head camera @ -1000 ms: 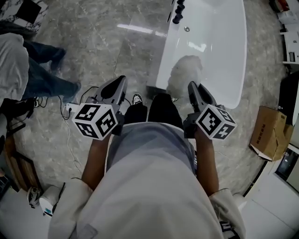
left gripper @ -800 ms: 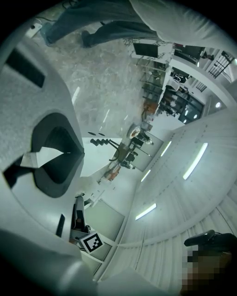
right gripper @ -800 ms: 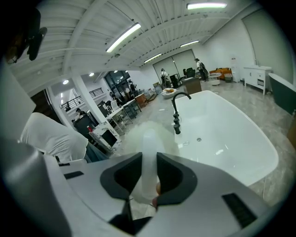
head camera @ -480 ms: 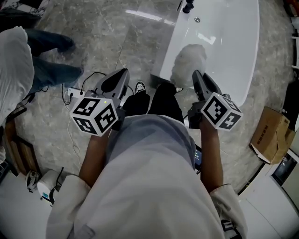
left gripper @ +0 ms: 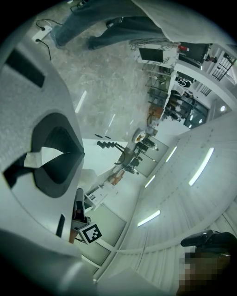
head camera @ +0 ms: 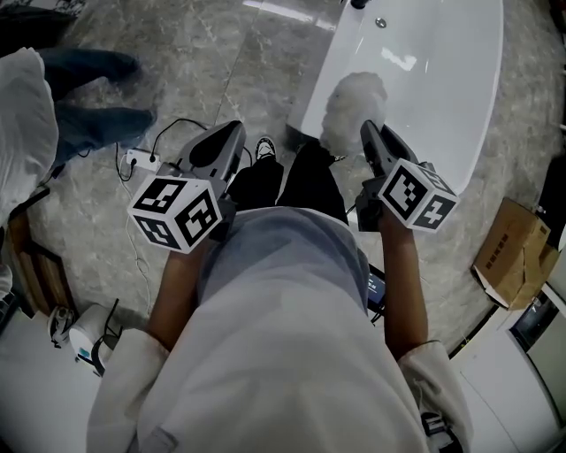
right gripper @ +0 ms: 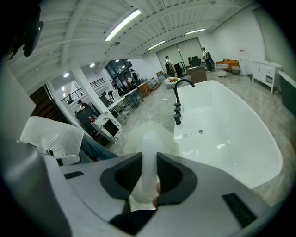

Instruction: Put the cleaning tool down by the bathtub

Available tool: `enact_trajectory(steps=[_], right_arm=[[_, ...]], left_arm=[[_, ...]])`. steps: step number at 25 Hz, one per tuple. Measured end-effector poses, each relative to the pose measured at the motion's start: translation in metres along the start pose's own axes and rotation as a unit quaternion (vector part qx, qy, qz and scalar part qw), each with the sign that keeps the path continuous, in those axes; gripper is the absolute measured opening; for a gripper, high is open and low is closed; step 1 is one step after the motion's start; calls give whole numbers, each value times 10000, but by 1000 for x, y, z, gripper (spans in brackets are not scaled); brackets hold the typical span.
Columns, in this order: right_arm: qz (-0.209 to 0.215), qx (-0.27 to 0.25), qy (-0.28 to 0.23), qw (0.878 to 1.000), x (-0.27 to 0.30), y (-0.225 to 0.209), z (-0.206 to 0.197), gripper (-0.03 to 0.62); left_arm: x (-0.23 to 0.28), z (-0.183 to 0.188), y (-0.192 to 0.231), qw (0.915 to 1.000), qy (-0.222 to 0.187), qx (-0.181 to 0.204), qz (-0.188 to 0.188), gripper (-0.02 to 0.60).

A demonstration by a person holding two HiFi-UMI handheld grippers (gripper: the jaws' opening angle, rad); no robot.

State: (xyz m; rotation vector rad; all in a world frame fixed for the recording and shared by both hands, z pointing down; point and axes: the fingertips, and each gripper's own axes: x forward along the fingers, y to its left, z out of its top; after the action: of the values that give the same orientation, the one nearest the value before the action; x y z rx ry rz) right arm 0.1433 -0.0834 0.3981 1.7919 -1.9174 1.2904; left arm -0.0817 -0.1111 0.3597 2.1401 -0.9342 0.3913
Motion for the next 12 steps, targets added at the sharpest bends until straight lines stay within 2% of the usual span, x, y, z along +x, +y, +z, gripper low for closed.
enact_trajectory(steps=[12], right_arm=[[1,58,297,9995,19,-13,-18,86]], left_arm=[[7,-10,-1,9999,128,-68,55,4]])
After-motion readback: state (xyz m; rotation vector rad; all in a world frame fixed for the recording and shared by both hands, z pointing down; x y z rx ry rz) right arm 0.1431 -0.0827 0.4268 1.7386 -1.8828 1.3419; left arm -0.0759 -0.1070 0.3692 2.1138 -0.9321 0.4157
